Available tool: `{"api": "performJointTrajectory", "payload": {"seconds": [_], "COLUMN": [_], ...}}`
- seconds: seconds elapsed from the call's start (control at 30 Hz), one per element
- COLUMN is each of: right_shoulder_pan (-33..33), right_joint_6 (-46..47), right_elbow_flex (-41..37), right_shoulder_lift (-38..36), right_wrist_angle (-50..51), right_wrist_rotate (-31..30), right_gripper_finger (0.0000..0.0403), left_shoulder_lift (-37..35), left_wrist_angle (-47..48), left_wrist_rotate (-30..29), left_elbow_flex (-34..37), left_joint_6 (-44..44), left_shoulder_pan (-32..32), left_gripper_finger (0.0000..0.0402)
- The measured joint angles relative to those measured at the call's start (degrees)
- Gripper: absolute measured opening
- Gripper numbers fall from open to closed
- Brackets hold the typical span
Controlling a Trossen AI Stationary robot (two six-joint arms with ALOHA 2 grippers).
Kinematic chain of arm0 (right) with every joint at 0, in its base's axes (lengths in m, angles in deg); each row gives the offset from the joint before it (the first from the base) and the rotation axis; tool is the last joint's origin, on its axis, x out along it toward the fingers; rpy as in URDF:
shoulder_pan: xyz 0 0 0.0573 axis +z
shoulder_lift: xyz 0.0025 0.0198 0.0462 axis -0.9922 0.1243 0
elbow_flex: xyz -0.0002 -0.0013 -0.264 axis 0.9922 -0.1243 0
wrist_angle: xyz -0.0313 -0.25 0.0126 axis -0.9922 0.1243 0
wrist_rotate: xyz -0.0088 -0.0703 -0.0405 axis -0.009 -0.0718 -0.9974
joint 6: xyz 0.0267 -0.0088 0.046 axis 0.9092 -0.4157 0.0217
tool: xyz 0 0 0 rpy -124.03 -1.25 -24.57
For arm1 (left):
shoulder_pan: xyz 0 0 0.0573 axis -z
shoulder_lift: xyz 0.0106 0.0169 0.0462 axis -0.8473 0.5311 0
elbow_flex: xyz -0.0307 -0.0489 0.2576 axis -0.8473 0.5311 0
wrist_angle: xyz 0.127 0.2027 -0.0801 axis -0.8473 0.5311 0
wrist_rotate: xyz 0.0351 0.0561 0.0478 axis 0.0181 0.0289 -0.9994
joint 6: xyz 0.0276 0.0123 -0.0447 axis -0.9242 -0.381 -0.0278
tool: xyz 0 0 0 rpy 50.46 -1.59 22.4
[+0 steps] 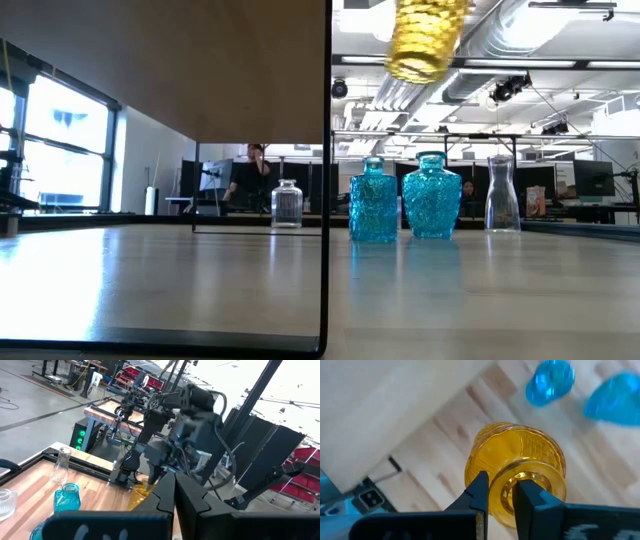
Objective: Sort vases onto shelf
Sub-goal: Put the yellow vase on the shelf to align with the other yellow vase
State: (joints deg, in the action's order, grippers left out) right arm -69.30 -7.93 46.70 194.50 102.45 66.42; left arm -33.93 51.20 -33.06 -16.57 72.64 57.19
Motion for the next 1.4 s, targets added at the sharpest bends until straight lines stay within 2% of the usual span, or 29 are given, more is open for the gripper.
{"api": "performJointTrajectory", "payload": {"seconds": [0.3,0.53,0.8,1.2,1.27,1.4], "right_shoulder_pan": [-7.59,-12.02,-12.98,-12.98,-12.98,-12.98], "right_joint_6": [-18.66,-27.7,-34.08,-37.99,-38.13,-38.58], "right_elbow_flex": [8.35,9.13,9.04,9.0,9.0,9.0], "right_shoulder_lift": [3.19,4.71,6.79,9.45,9.54,9.66], "right_wrist_angle": [-5.44,-9.27,-9.92,-11.54,-12.49,-13.3], "right_wrist_rotate": [2.86,7.75,10.53,12.62,12.62,12.85], "right_gripper_finger": [0.0026,0.0027,0.0028,0.0028,0.0028,0.0028], "left_shoulder_lift": [0.0,0.01,0.15,1.55,1.67,1.69], "left_wrist_angle": [0.35,0.9,1.5,2.97,4.94,14.72], "left_wrist_rotate": [-1.25,-3.03,-4.8,-5.3,-5.28,-4.83], "left_elbow_flex": [0.01,0.01,0.01,0.01,0.01,0.01], "left_joint_6": [0.43,1.55,2.07,4.38,5.83,9.62], "left_shoulder_pan": [0.0,0.0,0.01,0.0,0.0,0.0], "left_gripper_finger": [0.0001,0.0001,0.0001,0.0001,0.0001,0.0001]}}
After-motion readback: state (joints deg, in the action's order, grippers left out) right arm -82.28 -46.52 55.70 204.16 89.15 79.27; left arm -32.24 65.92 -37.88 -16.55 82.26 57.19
